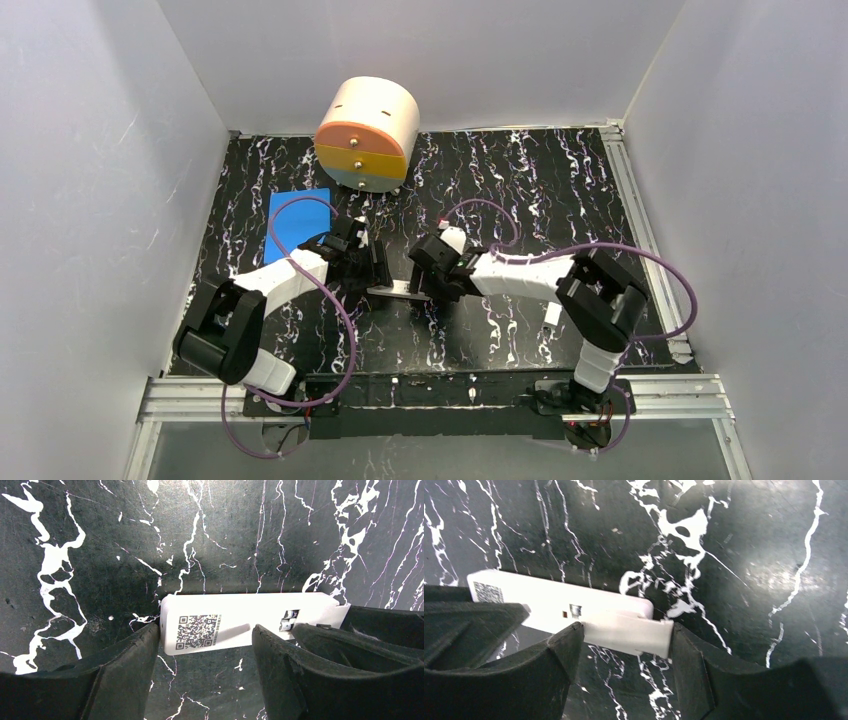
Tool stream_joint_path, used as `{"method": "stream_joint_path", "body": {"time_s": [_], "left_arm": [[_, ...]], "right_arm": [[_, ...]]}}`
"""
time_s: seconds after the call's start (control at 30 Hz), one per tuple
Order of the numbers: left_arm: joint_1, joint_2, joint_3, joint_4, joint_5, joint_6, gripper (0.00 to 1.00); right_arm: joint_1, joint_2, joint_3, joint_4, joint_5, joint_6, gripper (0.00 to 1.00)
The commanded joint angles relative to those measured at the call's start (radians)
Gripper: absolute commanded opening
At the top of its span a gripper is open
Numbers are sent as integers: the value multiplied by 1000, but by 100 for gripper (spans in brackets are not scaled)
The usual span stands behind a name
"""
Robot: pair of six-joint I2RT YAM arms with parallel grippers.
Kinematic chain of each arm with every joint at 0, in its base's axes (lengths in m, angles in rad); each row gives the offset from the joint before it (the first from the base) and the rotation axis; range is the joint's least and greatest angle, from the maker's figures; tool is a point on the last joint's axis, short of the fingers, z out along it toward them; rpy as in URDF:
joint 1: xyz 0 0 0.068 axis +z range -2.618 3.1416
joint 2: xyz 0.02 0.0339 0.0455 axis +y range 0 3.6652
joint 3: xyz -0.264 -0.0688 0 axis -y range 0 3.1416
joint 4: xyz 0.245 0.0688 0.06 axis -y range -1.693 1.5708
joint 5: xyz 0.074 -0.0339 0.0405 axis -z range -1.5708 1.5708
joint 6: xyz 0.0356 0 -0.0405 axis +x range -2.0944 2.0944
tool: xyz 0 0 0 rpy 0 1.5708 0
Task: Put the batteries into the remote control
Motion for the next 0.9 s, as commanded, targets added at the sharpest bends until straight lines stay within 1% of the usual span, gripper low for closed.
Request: {"method": "stream_joint_path", "body": {"time_s": [0.0, 0.17, 0.27, 0.6, 0.87], "left_arm": [[-1, 2, -9, -26, 25, 9, 66], [-1, 0, -4, -31, 25, 9, 66], [-1, -4, 2, -37, 22, 9, 68], [-1, -29, 21, -76, -4, 16, 72], [-1, -42, 26, -97, -20, 20, 74]], "right_arm": [[-17, -94, -86, 39, 20, -23, 73], [-55, -183, -209, 250, -98, -69, 75], [-62, -200, -235, 358, -164, -95, 75], [-66, -205, -221, 338, -162, -132, 75], [-66, -202, -232, 394, -208, -140, 74]]}}
